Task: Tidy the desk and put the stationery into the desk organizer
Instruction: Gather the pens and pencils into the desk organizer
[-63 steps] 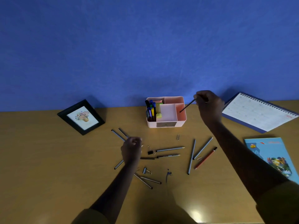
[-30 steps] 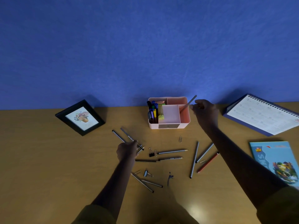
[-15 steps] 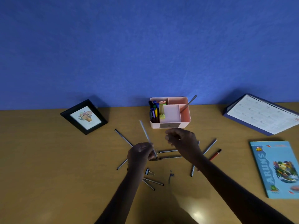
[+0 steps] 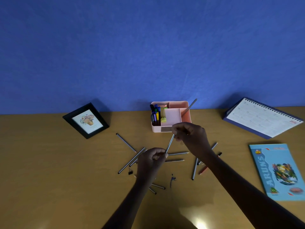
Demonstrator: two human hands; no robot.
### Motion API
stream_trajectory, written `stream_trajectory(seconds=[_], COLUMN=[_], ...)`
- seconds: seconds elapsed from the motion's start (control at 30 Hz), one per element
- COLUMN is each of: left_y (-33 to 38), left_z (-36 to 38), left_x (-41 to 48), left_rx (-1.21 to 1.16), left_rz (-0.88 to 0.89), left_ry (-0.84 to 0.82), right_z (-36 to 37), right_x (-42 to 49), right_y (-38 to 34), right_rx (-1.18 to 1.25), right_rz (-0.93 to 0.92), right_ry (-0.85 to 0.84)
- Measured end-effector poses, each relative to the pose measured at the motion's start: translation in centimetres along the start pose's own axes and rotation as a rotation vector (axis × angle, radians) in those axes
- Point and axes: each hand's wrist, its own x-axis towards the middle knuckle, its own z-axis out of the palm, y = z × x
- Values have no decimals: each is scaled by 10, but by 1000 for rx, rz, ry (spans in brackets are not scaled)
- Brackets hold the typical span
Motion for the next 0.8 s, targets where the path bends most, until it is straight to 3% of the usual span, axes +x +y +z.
stream_trajectory(seconds=[0.13,0.3,0.43,0.67,0.8], left_y=[-1,-29,-62,-99,-104], left_z=[-8,-38,-63,-78,-78], left_x=[9,26,48,79,94], left_rx=[-98,-101,-137,68,130], left_rz=[-96,-337,-525,-638,-678], left_ry=[55,272,389,425,427], right_z=[-24,-72,-92,-65,-45], right_x=[8,40,67,107,119], right_y=[-2,-1,2,38,61], right_rx=[0,43,-80,-274,-221], right_rz=[-27,-30,-62,-93,74], right_ry=[134,421,583,555,556])
